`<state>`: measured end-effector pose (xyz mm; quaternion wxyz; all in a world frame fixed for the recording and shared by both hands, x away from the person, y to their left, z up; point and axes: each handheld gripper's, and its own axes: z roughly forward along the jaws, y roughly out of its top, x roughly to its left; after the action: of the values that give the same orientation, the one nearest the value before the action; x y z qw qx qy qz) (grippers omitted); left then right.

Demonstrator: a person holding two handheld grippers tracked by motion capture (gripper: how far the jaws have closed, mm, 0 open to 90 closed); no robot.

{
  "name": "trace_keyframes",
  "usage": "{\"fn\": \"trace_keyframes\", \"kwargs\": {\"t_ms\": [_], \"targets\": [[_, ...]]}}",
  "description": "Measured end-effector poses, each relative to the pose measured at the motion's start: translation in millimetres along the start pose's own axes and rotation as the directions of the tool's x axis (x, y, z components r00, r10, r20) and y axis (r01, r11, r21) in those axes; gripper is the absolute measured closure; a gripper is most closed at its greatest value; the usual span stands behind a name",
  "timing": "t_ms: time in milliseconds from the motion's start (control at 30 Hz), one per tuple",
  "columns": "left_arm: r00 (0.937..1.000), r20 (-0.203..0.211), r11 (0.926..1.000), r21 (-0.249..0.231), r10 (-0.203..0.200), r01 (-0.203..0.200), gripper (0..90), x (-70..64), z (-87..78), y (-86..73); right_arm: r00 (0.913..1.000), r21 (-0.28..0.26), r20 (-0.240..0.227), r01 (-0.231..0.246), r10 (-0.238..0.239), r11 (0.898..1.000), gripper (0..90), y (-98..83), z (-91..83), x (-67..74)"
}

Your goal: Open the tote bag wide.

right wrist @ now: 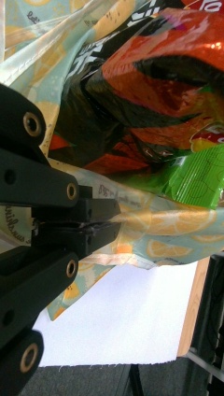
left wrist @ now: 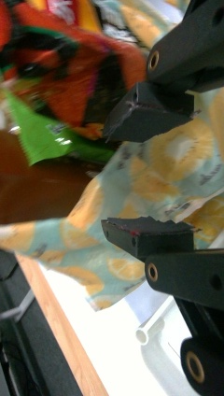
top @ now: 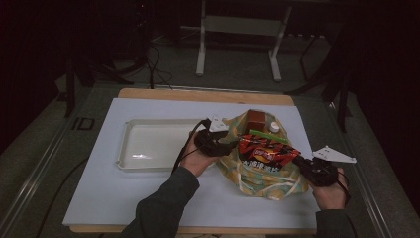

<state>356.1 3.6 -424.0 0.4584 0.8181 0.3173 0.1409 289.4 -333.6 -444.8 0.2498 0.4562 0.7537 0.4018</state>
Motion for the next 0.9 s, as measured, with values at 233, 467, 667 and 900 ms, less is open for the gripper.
{"fn": "trace_keyframes", "kwargs": {"t_ms": [233,467,667,900], "targets": [[0.9973,-0.027,0.9977,0.000,-0.068,0.068,40.3,0.0,12.5,4.1,1.0000,0.003,-0.006,0.002,-0.002,1.000,88.0,1.0,2.5,1.9],[0.9952,-0.053,0.9951,0.050,-0.082,0.085,47.5,-1.7,23.0,4.3,0.9999,0.002,-0.010,0.006,-0.006,1.000,87.9,1.3,3.9,1.9],[0.9956,-0.085,0.9909,0.125,-0.040,0.051,85.2,-0.8,27.5,1.7,1.0000,0.005,0.002,0.007,-0.007,1.000,89.1,2.4,4.2,0.3],[0.9901,-0.140,0.9907,0.135,-0.002,0.021,89.2,10.3,23.7,2.3,0.9986,0.012,0.053,0.004,-0.005,1.000,90.0,9.7,4.4,-7.2]]}}
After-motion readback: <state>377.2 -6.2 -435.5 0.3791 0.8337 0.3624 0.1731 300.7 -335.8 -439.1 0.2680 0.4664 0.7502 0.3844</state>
